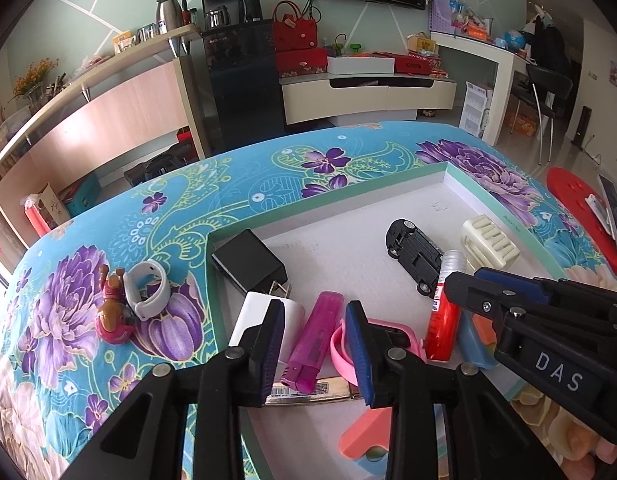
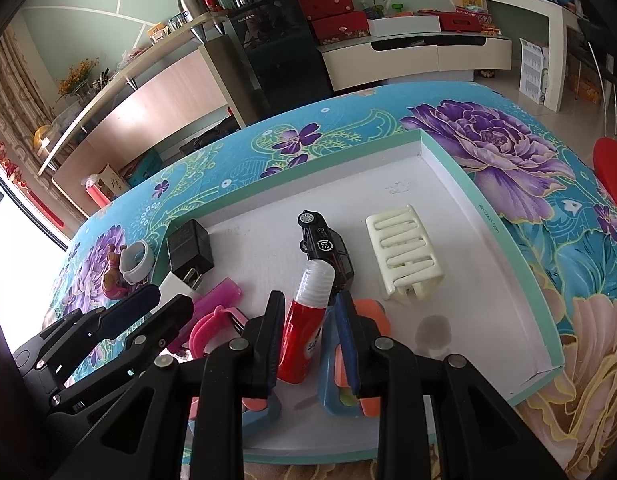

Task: Organize rigid objects
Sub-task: 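Lower and release the red bottle with the right tool while the left tool releases the purple tube, then move the right tool to the white watch band while the left tool approaches the dog figure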

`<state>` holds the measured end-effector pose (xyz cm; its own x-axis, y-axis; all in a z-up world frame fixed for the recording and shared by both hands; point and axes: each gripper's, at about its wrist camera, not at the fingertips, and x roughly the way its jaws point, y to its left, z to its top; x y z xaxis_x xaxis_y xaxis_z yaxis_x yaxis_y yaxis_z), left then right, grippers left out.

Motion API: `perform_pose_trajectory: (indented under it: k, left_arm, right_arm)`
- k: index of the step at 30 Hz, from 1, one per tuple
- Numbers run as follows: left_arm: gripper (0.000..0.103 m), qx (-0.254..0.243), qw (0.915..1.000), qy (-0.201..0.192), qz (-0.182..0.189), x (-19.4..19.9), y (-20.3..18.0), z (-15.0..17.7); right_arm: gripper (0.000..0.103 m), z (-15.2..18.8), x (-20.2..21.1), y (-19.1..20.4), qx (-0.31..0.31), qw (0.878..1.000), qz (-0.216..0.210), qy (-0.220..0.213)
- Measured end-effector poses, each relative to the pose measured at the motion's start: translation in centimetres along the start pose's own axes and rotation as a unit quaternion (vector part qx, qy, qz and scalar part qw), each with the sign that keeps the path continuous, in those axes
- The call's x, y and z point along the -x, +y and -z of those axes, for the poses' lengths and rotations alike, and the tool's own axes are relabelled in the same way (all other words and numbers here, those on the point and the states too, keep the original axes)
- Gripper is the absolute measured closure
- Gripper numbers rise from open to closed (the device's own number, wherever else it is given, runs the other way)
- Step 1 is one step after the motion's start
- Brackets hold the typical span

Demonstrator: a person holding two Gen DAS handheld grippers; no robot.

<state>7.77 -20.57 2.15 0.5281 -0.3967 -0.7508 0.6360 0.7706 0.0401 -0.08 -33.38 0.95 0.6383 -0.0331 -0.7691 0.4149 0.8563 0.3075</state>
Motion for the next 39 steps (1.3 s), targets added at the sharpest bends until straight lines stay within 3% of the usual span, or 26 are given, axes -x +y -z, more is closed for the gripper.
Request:
perform_pose_trajectory:
  k: [9,18,21,24,39]
  left_arm:
    - [0.047,0.014,0.9998,-0.013,-0.007,1.0,1.3,-0.2]
    - [0.041,0.058,0.9971,-0.023,-0.043,2.0,5.2,-0.1]
    - [0.037,0.082,0.9945,-0.023,-0.061,2.1,7.1,0.2]
    - [0.035,0.104,0.991,-0.021,-0.081,2.2,8.9,0.5]
    - [0.028,0.183,0.9736,-0.01,-0.137,2.0,15.7,2.0]
  right_arm:
    - [0.075,-0.3,1.0,0.6,0.007,1.0,0.002,-0.017]
    - [0.074,-0.4,0.5,1.5,0.016,1.0,0.005,-0.015]
    - [0.073,-0.4,0.3,1.8,0.021,1.0,0.008,-0.015]
    - [0.063,-0.5,0.3,2.1,0.021,1.0,0.009,-0.018]
    - [0.061,-0.9,0.2,3.6,0.02,0.999,0.006,-0.037]
